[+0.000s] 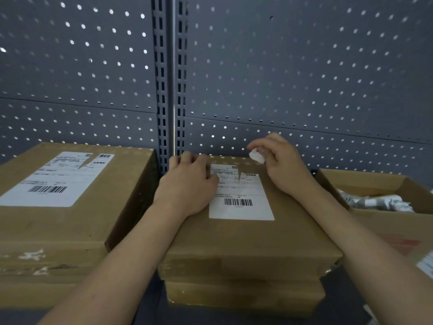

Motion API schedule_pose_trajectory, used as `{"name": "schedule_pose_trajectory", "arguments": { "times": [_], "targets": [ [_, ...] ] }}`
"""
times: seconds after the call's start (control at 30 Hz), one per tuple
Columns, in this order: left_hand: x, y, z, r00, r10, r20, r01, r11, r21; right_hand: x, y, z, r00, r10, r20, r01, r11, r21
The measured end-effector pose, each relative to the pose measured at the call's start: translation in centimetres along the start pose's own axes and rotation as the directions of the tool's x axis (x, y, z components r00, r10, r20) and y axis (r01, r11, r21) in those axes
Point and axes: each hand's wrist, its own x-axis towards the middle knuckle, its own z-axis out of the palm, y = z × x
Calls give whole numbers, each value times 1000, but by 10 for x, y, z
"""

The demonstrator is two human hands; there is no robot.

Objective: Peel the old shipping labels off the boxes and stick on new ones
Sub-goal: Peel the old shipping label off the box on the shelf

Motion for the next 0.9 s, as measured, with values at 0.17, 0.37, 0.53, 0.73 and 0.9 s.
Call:
{"name": "schedule_pose_trajectory", "arguments": {
  "times": [0.17, 0.37, 0.53, 0.73, 0.9],
  "targets": [
    [0, 0, -1, 1000, -1, 2, 1, 1000, -2, -1, -4, 0, 996, 85, 22, -85, 996, -8],
    [-1, 1, -1, 1000, -2, 2, 2, 1000, -6, 1, 2, 1, 998, 44, 44, -40, 996, -83],
    [0, 1, 0, 1000, 0, -2, 0, 1000, -6, -1, 2, 0, 997, 45, 65, -43, 998, -40],
    [0, 0, 0, 1000, 0, -4, 0, 1000, -12, -4, -6, 0, 977, 123, 174, -120, 992, -29],
    [1, 0, 0, 1000, -5, -1, 5, 1000, -8, -1, -3, 2, 953, 56, 299, -21, 993, -119]
  ]
}}
